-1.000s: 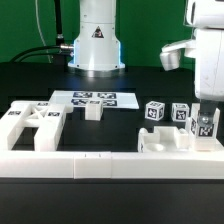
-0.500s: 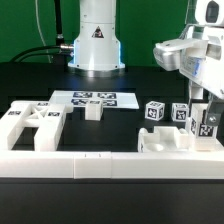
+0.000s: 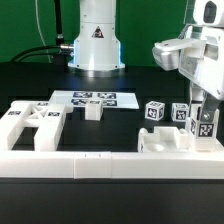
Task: Assemble chair
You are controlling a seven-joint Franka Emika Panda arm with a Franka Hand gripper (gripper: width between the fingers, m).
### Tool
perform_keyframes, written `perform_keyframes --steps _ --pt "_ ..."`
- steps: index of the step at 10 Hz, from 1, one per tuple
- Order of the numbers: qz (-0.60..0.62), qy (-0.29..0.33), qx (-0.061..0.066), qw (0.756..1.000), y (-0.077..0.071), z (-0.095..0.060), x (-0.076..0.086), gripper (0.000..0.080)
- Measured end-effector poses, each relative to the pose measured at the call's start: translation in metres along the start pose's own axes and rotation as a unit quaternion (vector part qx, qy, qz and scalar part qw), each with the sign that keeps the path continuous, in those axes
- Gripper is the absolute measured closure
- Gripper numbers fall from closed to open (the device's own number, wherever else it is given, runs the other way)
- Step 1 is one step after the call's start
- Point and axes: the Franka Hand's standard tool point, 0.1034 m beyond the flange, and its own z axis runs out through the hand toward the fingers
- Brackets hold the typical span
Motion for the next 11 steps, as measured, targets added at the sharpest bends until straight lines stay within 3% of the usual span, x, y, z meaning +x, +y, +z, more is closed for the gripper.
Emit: perform_keyframes --steps 4,11 --pt "0.176 0.0 0.007 0.984 -0.0032 0.0006 0.0003 0.0507" --pt "0.421 0.004 0.013 0.907 -0.0063 0.0007 0.0043 0.0507"
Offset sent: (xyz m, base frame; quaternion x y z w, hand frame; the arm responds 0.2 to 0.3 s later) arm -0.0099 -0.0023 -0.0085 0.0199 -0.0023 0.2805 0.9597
